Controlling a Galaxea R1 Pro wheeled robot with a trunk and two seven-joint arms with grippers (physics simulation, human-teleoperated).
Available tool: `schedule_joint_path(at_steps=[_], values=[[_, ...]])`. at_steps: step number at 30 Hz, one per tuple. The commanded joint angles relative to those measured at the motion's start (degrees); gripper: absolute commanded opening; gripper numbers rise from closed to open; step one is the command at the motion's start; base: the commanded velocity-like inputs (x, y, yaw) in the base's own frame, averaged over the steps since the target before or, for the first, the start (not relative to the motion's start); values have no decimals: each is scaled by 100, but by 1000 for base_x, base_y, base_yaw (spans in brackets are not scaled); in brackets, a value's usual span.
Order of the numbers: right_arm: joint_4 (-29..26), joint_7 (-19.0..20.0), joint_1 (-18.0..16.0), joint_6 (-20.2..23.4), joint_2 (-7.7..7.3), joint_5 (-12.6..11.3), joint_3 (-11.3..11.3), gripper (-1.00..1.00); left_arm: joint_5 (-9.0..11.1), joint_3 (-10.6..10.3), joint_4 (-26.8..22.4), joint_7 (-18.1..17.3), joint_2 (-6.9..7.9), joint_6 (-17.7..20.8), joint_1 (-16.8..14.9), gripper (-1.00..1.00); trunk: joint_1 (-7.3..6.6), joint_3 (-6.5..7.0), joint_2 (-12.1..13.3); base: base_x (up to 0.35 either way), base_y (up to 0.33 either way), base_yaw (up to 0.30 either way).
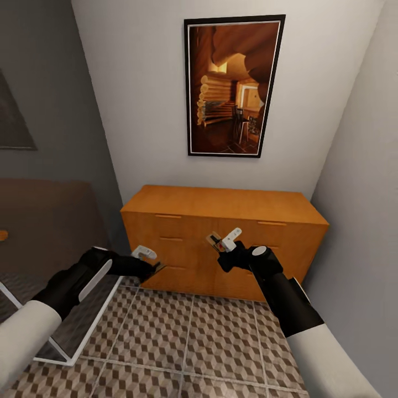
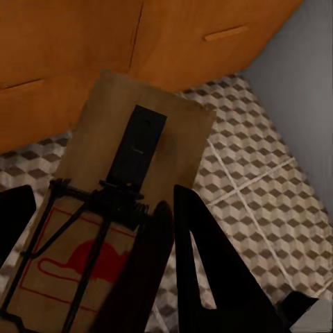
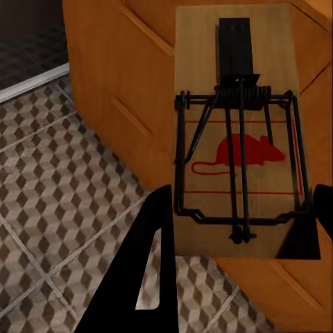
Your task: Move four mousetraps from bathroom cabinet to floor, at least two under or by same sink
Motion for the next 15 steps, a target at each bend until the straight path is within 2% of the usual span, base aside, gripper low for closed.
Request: schedule_joint_path(at_steps=[1, 2, 3, 7, 8, 10, 11, 15], values=[[-7, -24, -3, 23, 10, -40, -9, -100, 27, -9, -7, 229, -99, 32, 12, -100, 0, -7, -5, -6, 0, 0], [-6, -63, -4, 24, 13, -92, -12, -100, 26, -8, -6, 341, -157, 32, 22, -100, 0, -7, -5, -5, 0, 0], [-3, -148, -1, 26, 17, -199, -23, -100, 25, -6, -4, 584, -286, 34, 41, -100, 0, -7, -5, -3, 0, 0], [0, -599, 21, 24, 27, -473, -153, -100, 22, -4, -50, 1889, -819, 62, 80, -100, 0, -7, -5, -1, 0, 0], [0, -650, 25, 23, 28, -486, -162, -100, 22, -4, -54, 2055, -877, 65, 82, -100, 0, -7, -5, 0, 0, 0], [0, -794, 39, 21, 31, -516, -185, -100, 23, -4, -65, 2666, -1089, 70, 85, -100, 0, -7, -5, 0, 0, 0], [1, -814, 44, 21, 31, -520, -189, -100, 23, -4, -66, 2807, -1137, 70, 86, -100, 0, -7, -5, 0, 0, 0], [1, -904, 69, 20, 39, -534, -203, -100, 23, 8, -88, 3828, -1444, 41, 88, -100, 0, -7, -5, 0, 0, 0]])
